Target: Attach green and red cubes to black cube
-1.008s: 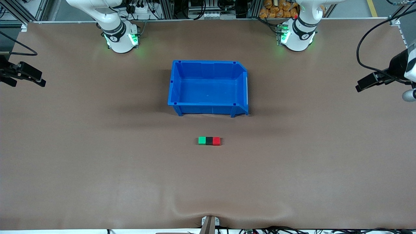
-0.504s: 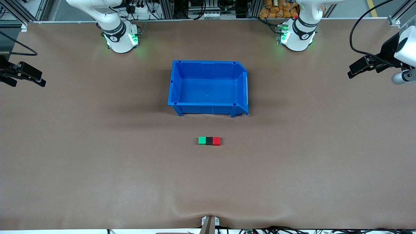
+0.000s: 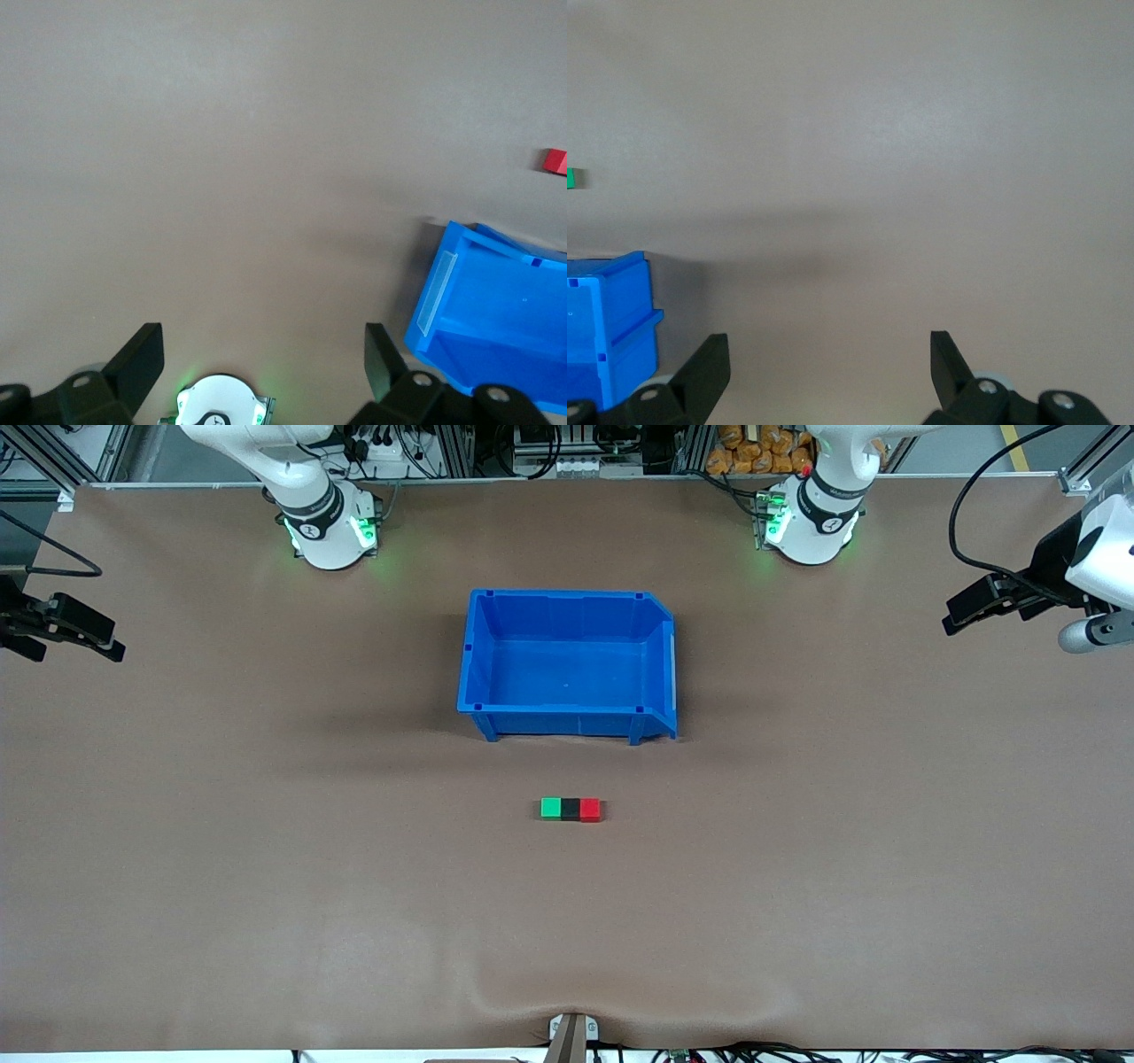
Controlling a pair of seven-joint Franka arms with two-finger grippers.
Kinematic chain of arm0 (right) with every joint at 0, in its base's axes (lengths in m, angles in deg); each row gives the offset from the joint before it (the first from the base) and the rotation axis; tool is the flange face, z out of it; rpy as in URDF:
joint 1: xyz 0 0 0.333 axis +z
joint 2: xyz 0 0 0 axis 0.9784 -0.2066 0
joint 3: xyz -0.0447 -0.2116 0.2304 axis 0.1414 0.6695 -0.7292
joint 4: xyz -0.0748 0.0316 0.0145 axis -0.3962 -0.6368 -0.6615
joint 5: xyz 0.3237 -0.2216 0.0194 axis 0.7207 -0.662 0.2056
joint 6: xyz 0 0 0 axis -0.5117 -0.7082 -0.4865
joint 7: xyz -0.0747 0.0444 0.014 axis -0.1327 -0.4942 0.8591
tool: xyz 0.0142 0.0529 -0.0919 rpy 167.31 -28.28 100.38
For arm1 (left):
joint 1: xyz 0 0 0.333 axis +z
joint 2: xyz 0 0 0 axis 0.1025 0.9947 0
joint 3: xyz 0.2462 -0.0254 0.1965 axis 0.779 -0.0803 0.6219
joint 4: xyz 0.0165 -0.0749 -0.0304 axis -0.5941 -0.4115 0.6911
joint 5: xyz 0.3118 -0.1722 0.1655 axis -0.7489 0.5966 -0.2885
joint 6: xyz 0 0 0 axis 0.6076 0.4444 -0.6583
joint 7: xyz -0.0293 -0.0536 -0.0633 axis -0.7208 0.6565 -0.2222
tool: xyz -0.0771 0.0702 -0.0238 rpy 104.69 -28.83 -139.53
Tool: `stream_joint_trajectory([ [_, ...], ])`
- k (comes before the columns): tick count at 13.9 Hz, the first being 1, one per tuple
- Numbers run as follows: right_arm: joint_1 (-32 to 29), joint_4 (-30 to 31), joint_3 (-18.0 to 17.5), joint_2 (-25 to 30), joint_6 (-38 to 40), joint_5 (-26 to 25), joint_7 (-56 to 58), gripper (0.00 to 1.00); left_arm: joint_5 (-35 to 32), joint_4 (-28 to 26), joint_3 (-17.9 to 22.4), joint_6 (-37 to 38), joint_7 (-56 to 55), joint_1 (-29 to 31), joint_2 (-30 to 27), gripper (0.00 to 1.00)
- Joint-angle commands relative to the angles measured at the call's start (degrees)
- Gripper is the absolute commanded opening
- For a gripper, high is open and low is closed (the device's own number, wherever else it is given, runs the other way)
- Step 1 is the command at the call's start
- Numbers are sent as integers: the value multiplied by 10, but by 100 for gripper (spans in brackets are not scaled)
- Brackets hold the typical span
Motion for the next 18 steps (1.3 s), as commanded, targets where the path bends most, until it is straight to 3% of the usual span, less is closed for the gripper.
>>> stream_joint_trajectory([
  [1,1,-3,-1,1,1,0,-9,100,7,11,-2,16,10,3,7,100],
  [12,1,-3,-1,1,1,1,-9,100,-5,21,4,53,9,8,8,100],
  [15,1,-3,-1,1,1,1,-9,100,-36,18,-13,69,24,5,-2,100],
  [18,2,-3,-1,1,1,1,-9,100,-43,-3,-23,40,32,6,-23,100],
])
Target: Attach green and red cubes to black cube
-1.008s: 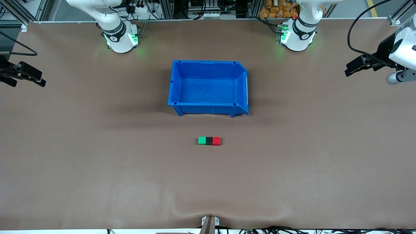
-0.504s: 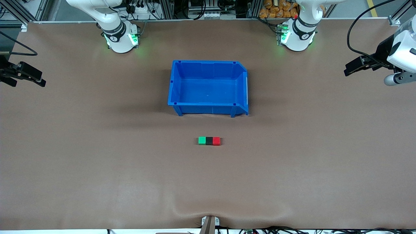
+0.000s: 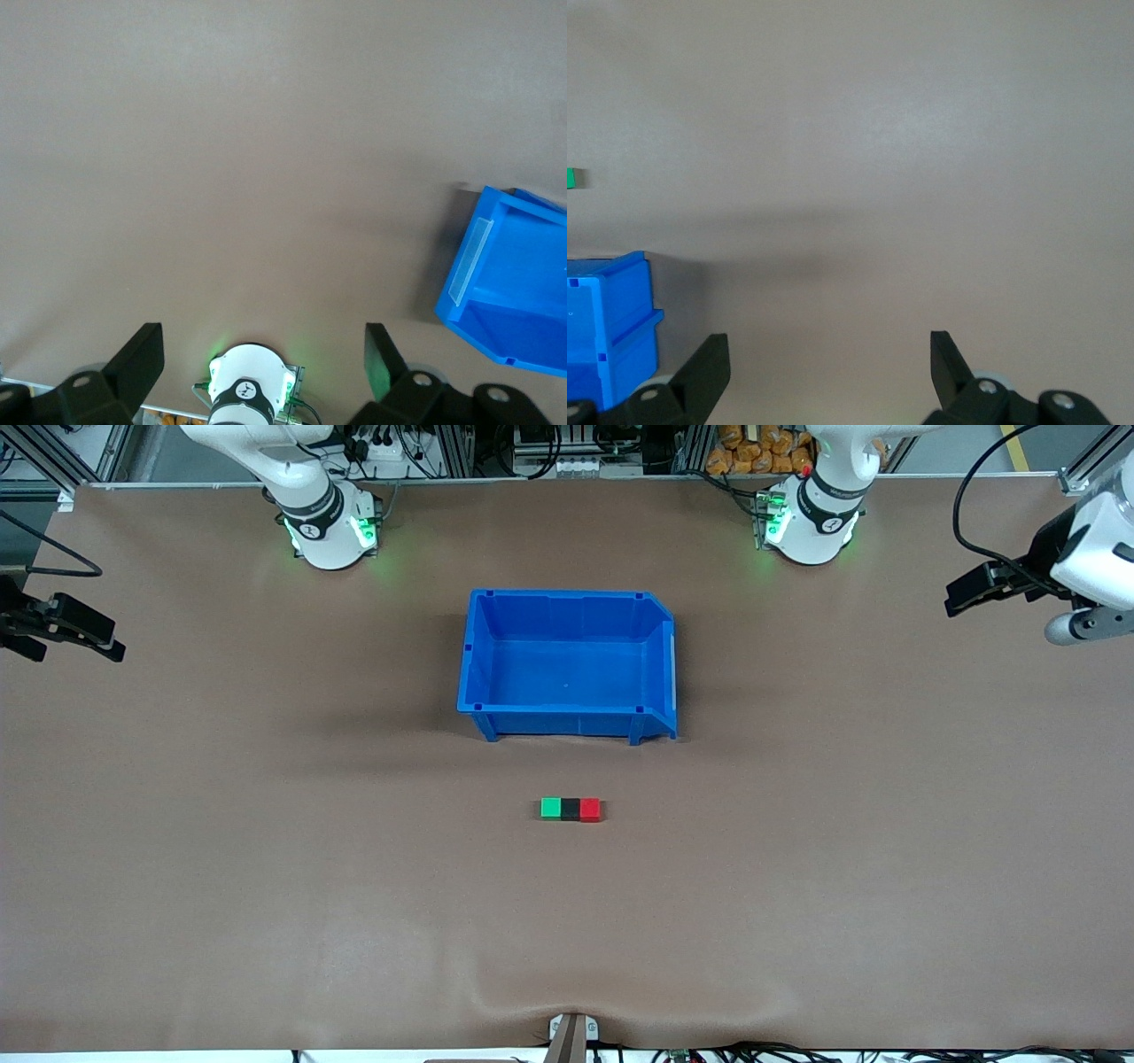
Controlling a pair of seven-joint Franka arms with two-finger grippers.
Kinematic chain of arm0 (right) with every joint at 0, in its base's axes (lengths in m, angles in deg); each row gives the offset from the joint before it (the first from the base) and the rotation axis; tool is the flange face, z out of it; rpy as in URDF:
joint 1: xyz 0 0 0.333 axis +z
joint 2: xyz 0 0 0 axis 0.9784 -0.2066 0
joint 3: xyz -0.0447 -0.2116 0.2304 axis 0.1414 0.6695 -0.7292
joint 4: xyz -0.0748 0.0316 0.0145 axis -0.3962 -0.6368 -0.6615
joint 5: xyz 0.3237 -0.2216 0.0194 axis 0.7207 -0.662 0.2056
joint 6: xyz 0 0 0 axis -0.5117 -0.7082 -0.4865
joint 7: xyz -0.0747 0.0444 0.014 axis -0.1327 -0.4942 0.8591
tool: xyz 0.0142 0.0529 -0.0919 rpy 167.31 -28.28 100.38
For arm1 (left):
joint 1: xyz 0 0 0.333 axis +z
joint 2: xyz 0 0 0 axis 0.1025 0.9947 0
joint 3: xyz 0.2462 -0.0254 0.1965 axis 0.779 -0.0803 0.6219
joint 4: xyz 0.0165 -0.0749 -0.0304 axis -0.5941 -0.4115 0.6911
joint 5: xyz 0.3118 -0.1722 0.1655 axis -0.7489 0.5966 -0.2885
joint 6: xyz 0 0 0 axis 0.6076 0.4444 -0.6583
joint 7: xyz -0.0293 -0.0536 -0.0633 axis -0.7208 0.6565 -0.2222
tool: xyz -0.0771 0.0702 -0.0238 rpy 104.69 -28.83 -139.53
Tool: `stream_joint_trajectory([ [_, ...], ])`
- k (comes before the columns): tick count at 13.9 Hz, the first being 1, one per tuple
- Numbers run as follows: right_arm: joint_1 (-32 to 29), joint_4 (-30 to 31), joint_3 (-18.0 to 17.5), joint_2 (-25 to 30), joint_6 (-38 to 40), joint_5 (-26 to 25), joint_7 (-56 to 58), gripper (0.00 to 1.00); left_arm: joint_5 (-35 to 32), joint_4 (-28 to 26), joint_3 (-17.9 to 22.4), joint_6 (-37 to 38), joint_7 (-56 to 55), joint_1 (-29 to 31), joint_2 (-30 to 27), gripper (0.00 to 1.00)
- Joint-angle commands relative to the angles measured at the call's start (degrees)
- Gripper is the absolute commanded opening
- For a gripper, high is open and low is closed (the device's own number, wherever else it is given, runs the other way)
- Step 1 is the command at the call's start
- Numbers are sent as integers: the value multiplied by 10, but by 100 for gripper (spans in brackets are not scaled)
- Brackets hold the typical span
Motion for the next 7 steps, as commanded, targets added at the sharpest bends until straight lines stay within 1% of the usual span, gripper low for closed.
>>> stream_joint_trajectory([
  [1,2,-3,-2,0,1,0,-9,100,-13,-34,-7,-32,19,3,-37,100],
  [2,2,-3,-2,0,1,0,-9,100,-11,-52,-7,-51,37,4,-50,100],
  [5,2,-3,-2,0,1,0,-9,100,-4,-48,-5,-58,68,5,-47,100],
  [7,2,-3,-2,-1,1,0,-9,100,9,-44,0,-80,96,7,-45,100],
])
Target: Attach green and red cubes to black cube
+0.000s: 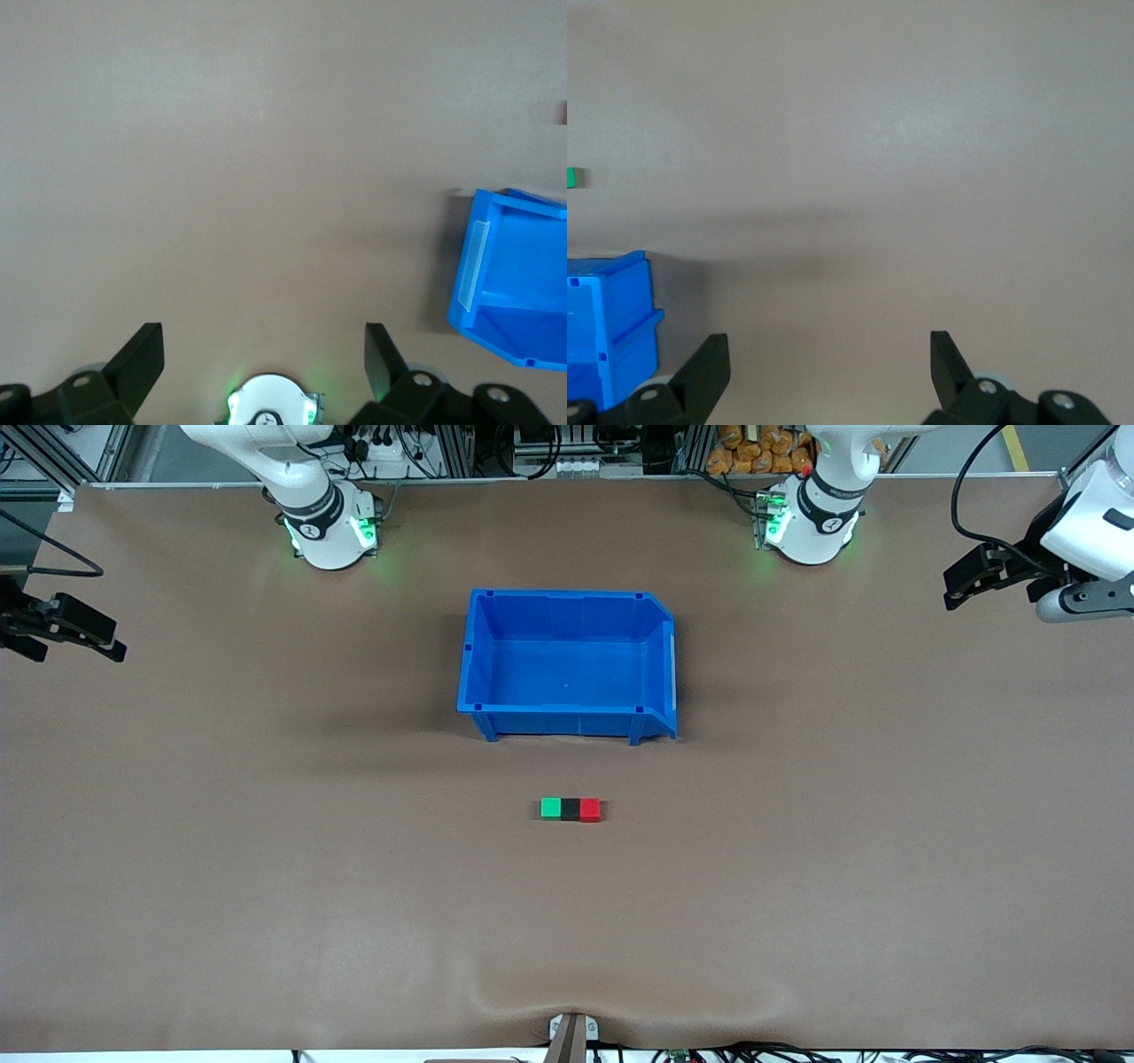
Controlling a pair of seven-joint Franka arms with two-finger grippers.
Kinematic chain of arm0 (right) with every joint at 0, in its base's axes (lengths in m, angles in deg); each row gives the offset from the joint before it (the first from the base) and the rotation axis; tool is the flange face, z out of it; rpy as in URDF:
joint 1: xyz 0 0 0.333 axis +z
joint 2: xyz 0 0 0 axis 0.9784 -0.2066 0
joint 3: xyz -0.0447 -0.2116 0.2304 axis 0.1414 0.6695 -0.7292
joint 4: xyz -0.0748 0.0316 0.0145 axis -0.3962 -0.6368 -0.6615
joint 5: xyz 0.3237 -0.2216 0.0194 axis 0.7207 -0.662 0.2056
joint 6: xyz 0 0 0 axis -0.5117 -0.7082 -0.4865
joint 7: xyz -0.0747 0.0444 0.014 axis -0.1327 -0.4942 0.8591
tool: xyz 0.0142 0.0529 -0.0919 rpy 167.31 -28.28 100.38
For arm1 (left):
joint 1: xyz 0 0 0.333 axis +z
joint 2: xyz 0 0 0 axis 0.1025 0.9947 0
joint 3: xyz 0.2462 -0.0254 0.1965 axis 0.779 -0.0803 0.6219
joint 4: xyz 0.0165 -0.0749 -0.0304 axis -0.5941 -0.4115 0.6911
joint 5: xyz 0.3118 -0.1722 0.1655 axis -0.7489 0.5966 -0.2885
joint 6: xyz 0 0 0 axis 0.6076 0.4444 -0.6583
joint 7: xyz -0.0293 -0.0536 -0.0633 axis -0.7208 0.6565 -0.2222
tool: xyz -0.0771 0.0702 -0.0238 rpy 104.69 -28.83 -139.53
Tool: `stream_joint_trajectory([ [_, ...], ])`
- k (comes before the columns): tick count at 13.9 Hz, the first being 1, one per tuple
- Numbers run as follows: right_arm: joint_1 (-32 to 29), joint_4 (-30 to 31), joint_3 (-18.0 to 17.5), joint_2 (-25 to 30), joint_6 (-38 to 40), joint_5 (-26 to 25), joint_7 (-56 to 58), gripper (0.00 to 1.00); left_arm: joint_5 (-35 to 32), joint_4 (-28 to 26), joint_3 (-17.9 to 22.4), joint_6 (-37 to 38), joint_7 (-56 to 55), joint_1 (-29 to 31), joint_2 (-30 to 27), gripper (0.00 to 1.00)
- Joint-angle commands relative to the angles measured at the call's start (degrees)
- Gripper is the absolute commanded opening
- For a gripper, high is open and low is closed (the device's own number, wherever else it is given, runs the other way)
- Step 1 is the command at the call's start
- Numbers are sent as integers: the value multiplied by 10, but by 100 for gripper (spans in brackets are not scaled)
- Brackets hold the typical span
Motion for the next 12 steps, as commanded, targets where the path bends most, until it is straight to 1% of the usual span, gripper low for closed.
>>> stream_joint_trajectory([
  [1,3,-3,-1,-1,1,0,-9,100,16,-10,5,-30,34,6,-9,100],
  [3,3,-3,-1,-2,1,0,-9,100,19,3,5,-31,33,6,7,100],
  [5,3,-3,-1,-2,1,0,-9,100,39,19,5,-30,30,9,23,100],
  [12,2,-3,-1,-2,2,0,-9,100,35,31,5,-25,25,11,27,100],
])
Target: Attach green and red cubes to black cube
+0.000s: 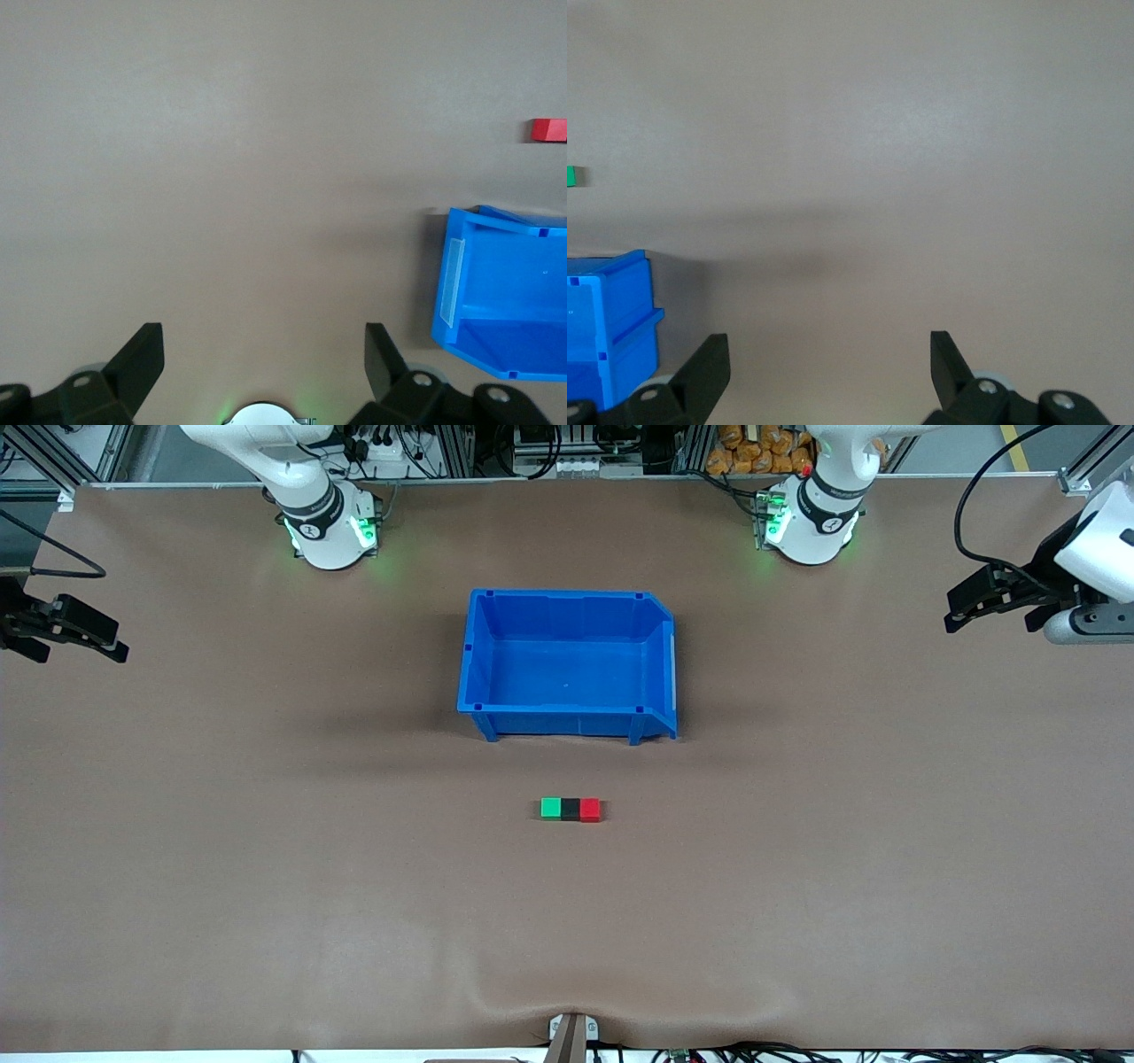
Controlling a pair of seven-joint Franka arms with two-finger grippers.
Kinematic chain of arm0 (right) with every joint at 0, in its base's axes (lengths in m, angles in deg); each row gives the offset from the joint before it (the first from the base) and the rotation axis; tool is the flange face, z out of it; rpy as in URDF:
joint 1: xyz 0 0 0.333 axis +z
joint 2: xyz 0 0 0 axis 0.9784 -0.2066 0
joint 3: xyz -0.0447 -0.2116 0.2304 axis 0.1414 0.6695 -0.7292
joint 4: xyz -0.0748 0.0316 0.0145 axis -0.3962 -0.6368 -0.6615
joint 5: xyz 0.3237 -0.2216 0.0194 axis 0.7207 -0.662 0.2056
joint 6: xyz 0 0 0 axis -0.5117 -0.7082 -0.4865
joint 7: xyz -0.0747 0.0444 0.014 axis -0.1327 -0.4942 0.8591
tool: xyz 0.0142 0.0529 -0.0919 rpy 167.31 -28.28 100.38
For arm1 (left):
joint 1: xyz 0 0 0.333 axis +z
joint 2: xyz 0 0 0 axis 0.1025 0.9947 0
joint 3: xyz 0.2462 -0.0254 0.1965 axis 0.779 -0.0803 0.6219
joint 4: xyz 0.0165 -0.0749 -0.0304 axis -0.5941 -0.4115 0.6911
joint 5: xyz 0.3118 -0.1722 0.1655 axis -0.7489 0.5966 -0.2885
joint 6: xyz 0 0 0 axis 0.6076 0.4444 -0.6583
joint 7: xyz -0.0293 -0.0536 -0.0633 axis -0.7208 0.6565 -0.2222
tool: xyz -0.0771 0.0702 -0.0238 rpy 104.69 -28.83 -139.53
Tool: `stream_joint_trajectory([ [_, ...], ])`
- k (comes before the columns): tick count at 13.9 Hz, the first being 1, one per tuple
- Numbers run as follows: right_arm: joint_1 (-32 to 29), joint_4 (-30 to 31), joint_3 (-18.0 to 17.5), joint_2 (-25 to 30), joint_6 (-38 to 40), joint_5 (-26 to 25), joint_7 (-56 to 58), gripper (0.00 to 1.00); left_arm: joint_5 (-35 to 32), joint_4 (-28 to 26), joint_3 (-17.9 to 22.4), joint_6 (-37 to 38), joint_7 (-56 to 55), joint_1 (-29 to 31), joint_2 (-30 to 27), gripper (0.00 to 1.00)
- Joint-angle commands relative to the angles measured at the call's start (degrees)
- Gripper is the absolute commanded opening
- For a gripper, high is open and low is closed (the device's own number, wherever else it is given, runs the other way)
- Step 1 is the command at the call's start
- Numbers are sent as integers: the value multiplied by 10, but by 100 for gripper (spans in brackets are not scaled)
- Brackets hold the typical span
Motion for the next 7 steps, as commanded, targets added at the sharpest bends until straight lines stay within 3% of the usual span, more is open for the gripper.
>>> stream_joint_trajectory([
  [1,3,-3,0,0,2,0,-9,100,6,15,-2,8,2,6,2,100],
  [7,3,-3,0,-1,2,0,-9,100,9,15,-2,16,3,6,-2,100],
])
